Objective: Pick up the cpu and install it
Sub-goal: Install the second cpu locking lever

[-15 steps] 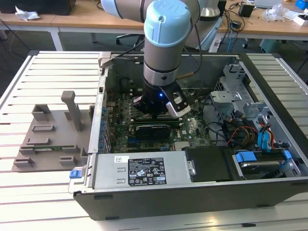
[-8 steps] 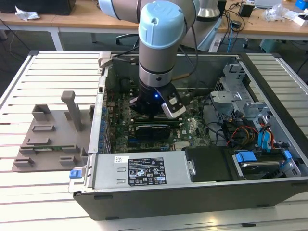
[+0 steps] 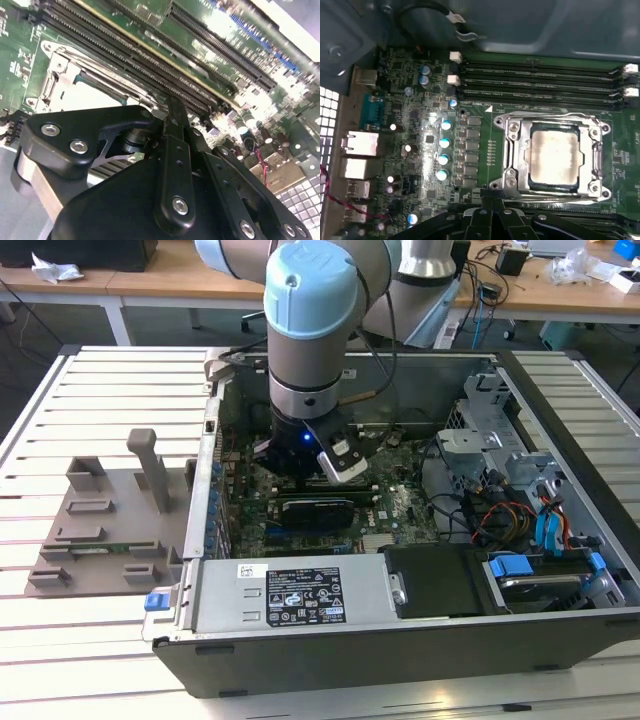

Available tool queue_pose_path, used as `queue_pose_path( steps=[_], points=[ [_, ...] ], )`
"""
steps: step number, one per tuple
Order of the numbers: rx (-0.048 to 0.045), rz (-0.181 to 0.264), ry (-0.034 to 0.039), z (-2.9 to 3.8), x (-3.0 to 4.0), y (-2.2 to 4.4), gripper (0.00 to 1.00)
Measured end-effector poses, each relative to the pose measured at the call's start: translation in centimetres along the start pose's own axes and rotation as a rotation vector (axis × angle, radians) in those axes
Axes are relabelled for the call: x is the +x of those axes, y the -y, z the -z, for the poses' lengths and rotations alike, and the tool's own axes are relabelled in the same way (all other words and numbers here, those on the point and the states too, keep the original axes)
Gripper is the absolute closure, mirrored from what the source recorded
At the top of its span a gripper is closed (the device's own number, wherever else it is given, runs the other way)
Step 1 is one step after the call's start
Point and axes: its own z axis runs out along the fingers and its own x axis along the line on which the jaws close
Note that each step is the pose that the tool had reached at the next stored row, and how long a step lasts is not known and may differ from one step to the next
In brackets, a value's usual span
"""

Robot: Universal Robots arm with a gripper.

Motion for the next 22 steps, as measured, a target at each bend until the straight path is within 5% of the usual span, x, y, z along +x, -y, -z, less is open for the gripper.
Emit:
queue_pose_path(
  steps=[4,10,22],
  points=[
    [-0.0009,0.0,0.0002,-0.2,-0.04,-0.56,0.89],
    [-0.001,0.0,0.0001,-0.67,-0.03,-0.44,0.89],
    [-0.0008,0.0,-0.0004,-0.37,-0.08,-0.26,0.89]
  ],
)
